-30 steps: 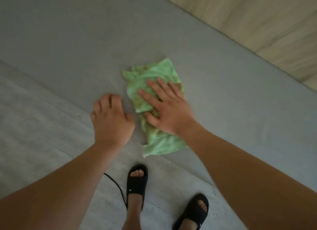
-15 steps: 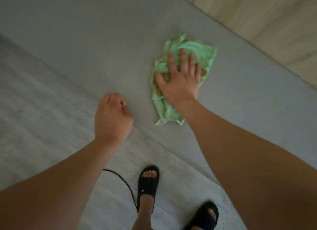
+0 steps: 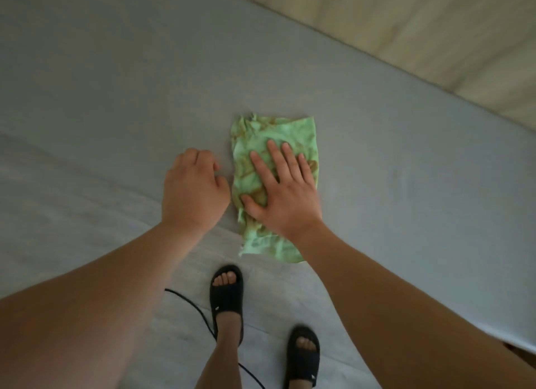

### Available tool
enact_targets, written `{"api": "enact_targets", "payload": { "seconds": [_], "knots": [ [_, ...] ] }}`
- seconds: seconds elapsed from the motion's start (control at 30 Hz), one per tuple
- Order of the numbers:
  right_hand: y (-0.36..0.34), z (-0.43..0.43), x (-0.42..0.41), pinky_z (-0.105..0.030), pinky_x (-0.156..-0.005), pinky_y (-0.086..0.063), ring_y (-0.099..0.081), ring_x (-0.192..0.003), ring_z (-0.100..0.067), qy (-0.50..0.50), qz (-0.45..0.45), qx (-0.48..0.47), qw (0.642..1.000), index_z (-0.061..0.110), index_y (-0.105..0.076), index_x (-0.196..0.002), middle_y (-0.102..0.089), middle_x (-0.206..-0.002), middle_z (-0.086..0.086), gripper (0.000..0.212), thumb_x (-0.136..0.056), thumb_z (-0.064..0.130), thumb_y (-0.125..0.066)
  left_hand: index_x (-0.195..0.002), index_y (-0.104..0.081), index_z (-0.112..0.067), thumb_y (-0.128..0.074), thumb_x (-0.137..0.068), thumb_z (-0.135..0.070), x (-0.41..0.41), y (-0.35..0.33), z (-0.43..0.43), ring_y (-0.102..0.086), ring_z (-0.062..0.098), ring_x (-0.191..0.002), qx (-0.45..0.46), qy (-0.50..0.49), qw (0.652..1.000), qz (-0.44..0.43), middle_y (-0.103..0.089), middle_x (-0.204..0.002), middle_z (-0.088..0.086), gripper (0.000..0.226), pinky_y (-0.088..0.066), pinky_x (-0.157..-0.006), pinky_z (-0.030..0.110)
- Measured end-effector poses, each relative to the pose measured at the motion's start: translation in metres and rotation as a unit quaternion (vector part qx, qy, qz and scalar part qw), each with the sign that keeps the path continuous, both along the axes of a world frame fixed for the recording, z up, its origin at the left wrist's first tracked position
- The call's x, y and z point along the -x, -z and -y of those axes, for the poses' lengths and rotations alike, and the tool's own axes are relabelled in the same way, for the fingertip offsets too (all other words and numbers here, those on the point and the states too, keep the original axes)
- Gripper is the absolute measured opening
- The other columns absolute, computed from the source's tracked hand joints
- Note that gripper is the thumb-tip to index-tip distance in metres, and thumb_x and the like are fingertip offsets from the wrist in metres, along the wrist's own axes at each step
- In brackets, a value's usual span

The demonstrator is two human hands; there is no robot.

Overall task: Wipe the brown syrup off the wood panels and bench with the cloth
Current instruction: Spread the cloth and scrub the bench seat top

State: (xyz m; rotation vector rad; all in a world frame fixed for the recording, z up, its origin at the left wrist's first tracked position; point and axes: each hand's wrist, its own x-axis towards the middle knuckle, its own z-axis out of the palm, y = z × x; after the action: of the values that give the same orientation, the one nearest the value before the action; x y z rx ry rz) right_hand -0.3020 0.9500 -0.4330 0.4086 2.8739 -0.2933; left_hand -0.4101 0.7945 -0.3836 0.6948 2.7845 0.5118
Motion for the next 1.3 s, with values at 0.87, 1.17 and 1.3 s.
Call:
{"api": "enact_targets", "payload": {
  "seconds": [0.87, 1.17, 1.3],
  "knots": [
    [-0.007, -0.225, -0.45, -0.048, -0.129, 0.004, 0.009, -0.16, -0.026, 0.468, 0.033, -0.033, 0.882, 0.038, -0.001, -0.165, 0.006, -0.174, -0.005, 0.084, -0.096, 0.077, -0.028, -0.159, -0.017, -0.048, -0.061, -0.094, -0.04, -0.24, 0.006, -0.174, -0.008, 0.034, -0.154, 0.241, 0.146, 0.952, 0.119, -0.006, -0.169, 0.004, 0.078, -0.022, -0.122, 0.056],
    [0.0, -0.17, -0.414, -0.054, -0.128, 0.005, 0.011, -0.159, -0.034, 0.489, 0.016, -0.017, 0.872, 0.022, 0.001, -0.167, 0.008, -0.173, -0.014, 0.08, -0.103, 0.066, -0.019, -0.147, -0.044, -0.016, -0.061, -0.092, -0.028, -0.264, -0.021, -0.136, -0.031, 0.04, -0.136, 0.185, 0.107, 0.968, 0.133, -0.036, -0.148, 0.018, 0.058, -0.036, -0.114, 0.049],
    [0.002, -0.121, -0.364, -0.051, -0.127, 0.01, 0.013, -0.159, -0.033, 0.407, 0.002, -0.005, 0.913, 0.022, -0.002, -0.167, 0.009, -0.173, -0.013, 0.077, -0.103, 0.062, -0.02, -0.138, -0.051, -0.012, -0.062, -0.091, -0.027, -0.254, -0.028, -0.103, -0.036, 0.04, -0.13, 0.179, 0.064, 0.974, 0.124, -0.042, -0.136, 0.018, 0.051, -0.04, -0.108, 0.05]
  ]
}}
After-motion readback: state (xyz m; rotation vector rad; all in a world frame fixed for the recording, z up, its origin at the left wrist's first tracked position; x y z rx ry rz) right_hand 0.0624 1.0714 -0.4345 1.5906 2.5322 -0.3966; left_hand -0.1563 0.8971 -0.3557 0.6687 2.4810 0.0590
